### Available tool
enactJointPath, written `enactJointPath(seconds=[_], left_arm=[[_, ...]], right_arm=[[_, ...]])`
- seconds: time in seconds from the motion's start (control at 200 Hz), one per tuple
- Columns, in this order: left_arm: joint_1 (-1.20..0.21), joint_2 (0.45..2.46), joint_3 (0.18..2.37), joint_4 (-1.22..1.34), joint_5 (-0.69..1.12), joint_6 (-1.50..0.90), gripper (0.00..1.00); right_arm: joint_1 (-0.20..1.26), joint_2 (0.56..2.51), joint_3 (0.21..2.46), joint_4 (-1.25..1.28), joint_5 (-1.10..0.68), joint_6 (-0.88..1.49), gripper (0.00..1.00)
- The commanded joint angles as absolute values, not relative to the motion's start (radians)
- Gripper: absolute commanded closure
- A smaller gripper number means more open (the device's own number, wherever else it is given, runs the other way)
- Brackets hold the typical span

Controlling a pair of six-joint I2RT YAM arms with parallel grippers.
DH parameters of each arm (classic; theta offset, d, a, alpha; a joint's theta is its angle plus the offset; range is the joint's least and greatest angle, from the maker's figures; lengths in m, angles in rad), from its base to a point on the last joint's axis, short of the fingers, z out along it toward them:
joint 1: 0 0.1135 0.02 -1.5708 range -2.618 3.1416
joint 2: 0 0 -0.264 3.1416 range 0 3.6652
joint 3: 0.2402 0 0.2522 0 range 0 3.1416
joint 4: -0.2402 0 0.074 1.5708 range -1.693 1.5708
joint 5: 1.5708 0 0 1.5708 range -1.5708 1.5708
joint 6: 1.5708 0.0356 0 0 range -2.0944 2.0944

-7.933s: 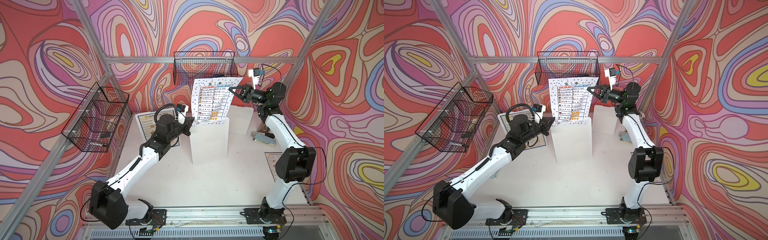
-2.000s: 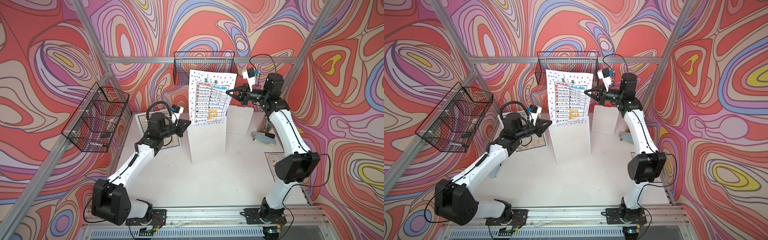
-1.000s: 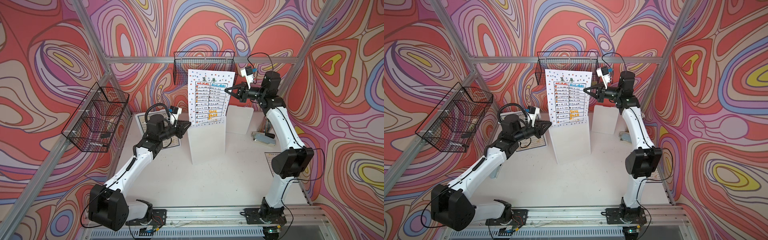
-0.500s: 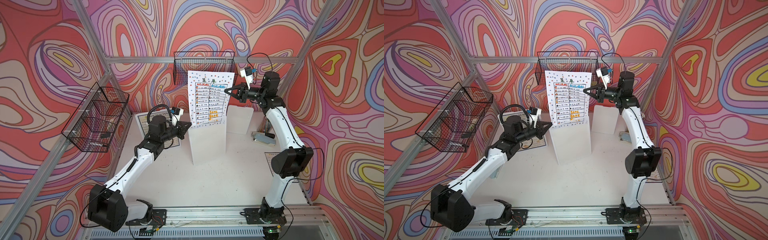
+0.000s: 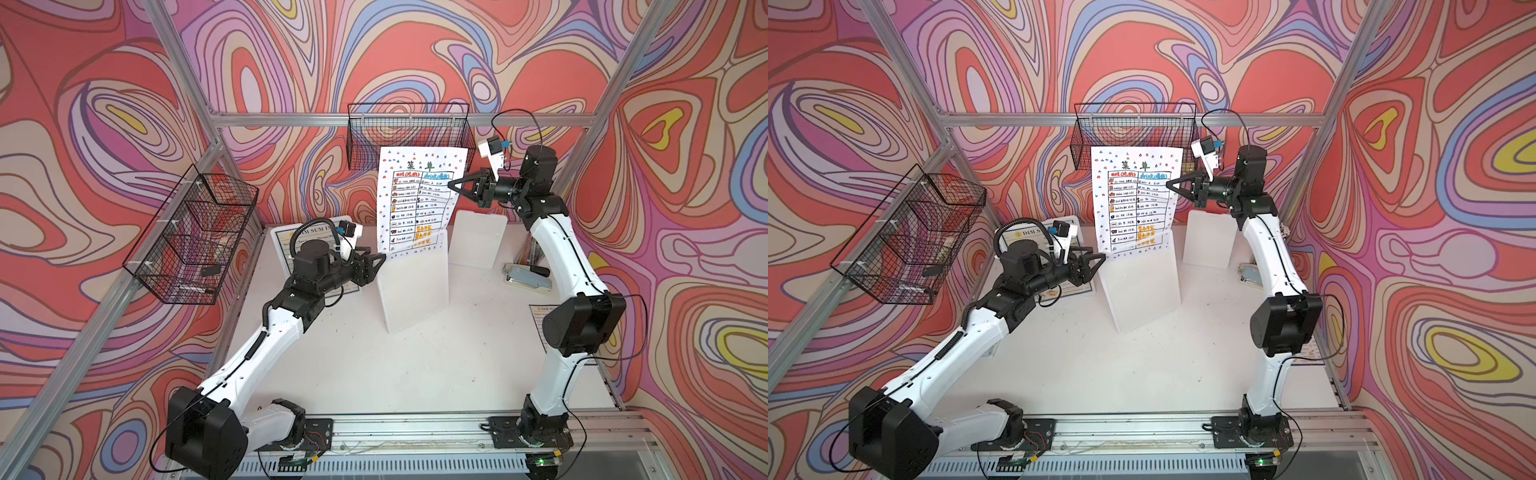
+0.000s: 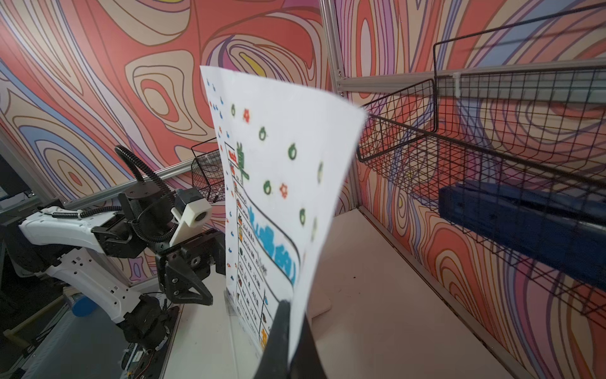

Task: Insert the menus into the narrow rack
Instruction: Insert the menu into the narrow rack.

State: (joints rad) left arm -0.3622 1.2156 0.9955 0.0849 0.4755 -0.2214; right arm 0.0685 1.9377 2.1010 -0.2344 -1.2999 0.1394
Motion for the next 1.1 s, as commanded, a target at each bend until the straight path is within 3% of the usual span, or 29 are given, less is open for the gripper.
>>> enactJointPath(seconds=[0.0,0.075,0.431,0.681,0.791,0.866,0.986,1.097], left_arm=[[-0.367,1.208,1.066,0.049,0.446,-0.201,0.29],[-0.366,1.245,1.135,0.013,0.411,-0.175,0.29],[-0.367,1.407,1.424,-0.098,0.523,-0.115,0.50],[-0.367,1.435,1.448,-0.115,0.516,-0.096,0.87],[-0.367,1.407,1.413,-0.098,0.504,-0.100,0.96],[-0.368,1.384,1.382,-0.084,0.497,-0.106,1.00],[-0.367,1.344,1.313,-0.042,0.476,-0.125,1.00],[-0.367,1.310,1.245,0.006,0.471,-0.144,1.00]], right_arm=[[0.078,1.913,2.096,-0.226,-1.308,0.137,1.00],[0.082,1.914,2.100,-0.237,-1.299,0.126,1.00],[0.113,1.938,2.149,-0.388,-1.220,-0.003,1.00],[0.113,1.908,2.112,-0.373,-1.182,-0.009,1.00],[0.106,1.871,2.046,-0.293,-1.148,0.032,1.00],[0.081,1.828,1.959,-0.154,-1.137,0.121,0.91],[0.023,1.715,1.738,0.166,-1.092,0.337,0.66],[0.011,1.619,1.587,0.259,-1.006,0.368,0.55]])
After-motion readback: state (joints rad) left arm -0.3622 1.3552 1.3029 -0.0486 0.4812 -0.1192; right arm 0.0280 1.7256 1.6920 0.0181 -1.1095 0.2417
